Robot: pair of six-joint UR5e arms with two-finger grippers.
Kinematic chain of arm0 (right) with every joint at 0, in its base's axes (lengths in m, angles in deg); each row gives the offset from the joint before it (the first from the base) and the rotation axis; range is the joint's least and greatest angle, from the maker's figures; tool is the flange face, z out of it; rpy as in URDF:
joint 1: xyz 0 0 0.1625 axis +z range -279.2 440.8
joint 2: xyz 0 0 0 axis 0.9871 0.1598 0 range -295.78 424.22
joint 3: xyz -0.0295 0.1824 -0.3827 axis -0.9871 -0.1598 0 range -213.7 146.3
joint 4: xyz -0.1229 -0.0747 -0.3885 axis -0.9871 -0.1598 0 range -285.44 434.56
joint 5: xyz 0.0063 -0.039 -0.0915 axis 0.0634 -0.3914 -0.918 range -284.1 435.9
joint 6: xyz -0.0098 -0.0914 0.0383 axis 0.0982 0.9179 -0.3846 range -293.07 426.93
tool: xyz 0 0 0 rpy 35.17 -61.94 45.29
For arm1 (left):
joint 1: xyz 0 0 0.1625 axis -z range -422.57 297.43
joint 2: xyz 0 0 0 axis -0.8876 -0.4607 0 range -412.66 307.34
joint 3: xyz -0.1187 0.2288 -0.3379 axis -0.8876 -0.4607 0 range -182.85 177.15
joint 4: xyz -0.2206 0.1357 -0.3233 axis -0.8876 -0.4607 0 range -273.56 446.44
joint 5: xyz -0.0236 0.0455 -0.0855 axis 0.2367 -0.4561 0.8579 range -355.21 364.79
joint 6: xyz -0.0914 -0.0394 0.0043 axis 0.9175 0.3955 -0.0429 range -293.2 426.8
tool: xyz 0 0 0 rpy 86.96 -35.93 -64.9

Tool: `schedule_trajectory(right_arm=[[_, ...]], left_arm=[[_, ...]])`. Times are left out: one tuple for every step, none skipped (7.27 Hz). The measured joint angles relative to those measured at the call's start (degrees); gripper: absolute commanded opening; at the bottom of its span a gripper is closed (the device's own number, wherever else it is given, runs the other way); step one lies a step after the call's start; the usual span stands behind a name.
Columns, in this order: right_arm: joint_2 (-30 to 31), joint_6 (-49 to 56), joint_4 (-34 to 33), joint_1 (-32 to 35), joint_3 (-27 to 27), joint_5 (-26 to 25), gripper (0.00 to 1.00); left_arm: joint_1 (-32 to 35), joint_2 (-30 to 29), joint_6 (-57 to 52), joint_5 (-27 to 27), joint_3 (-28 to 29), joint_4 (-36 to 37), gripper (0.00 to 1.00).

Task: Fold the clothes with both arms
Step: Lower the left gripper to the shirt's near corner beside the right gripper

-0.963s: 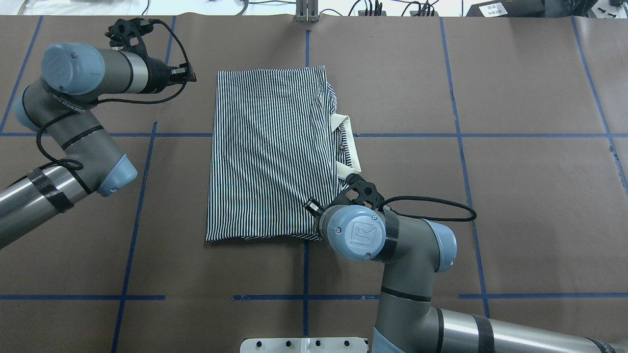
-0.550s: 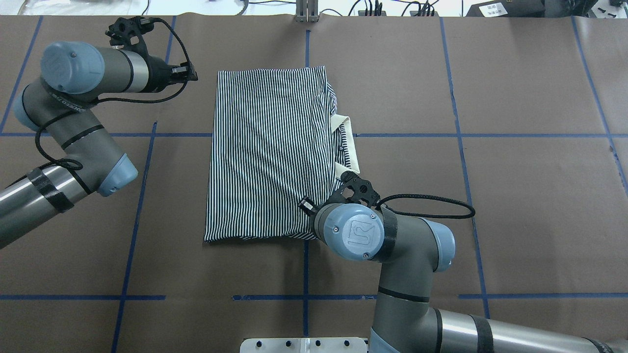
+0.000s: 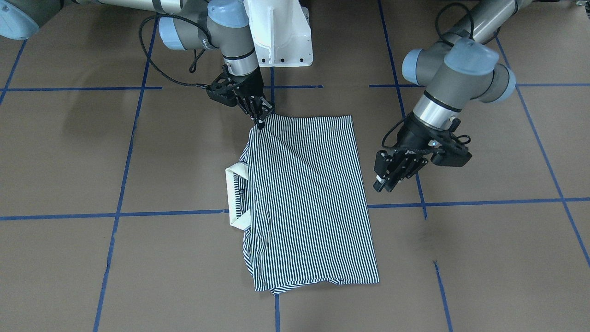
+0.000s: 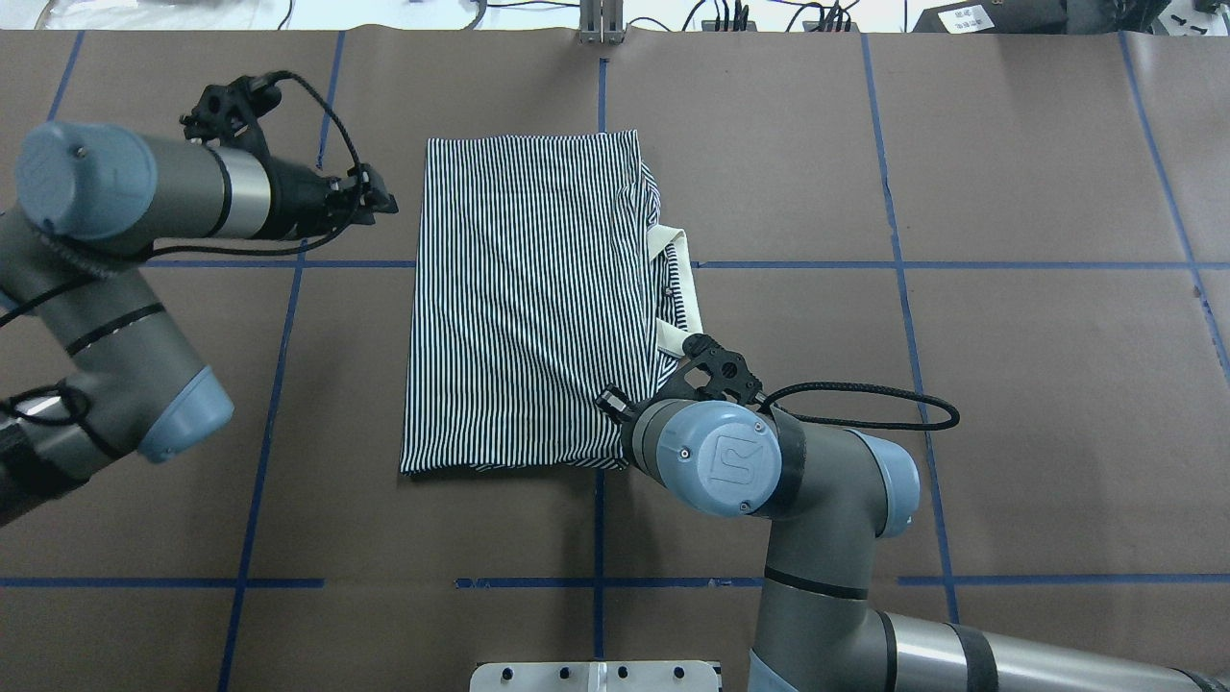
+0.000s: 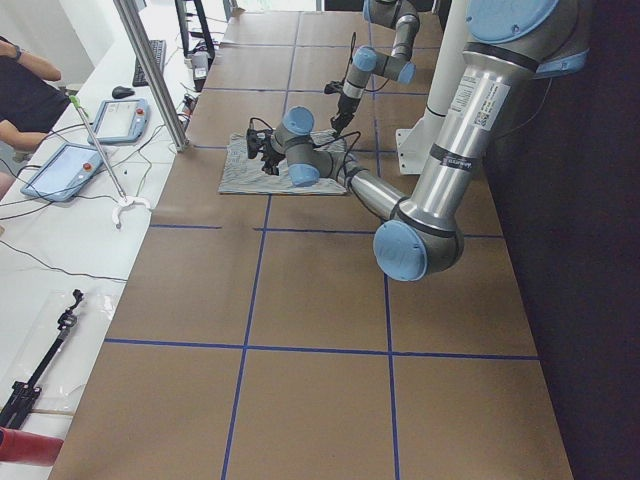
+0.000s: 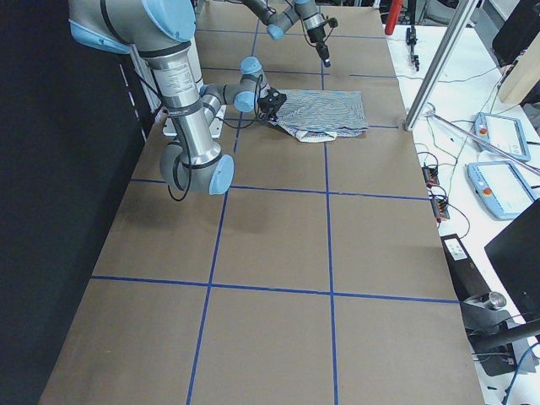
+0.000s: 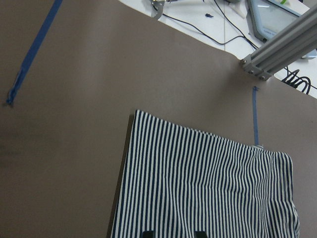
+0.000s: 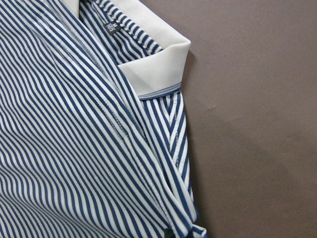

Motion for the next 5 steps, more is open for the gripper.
schedule_trajectory(right_arm=[[1.10, -0.05, -0.07, -0.28, 1.17, -0.04, 0.00], [1.55, -0.07, -0.10, -0.63, 1.68, -0.06, 0.00], [1.63, -0.08, -0.11, -0.87, 1.85, -0.06, 0.00], [1.68, -0.01, -0.12, -0.97, 1.87, -0.07, 0.00], [1.70, 0.15, -0.12, -0.99, 1.85, -0.07, 0.00]], left_arm=[[-3.39, 4.02, 4.50, -1.60, -4.59, 0.35, 0.47], [-8.06, 5.87, 10.48, -5.43, -6.76, 0.53, 0.47], [-13.29, 6.59, 15.59, -9.79, -7.54, 1.26, 0.47], [-17.25, 6.82, 18.61, -12.43, -8.35, 3.66, 0.47], [-19.93, 6.78, 20.25, -13.92, -9.50, 7.37, 0.47]])
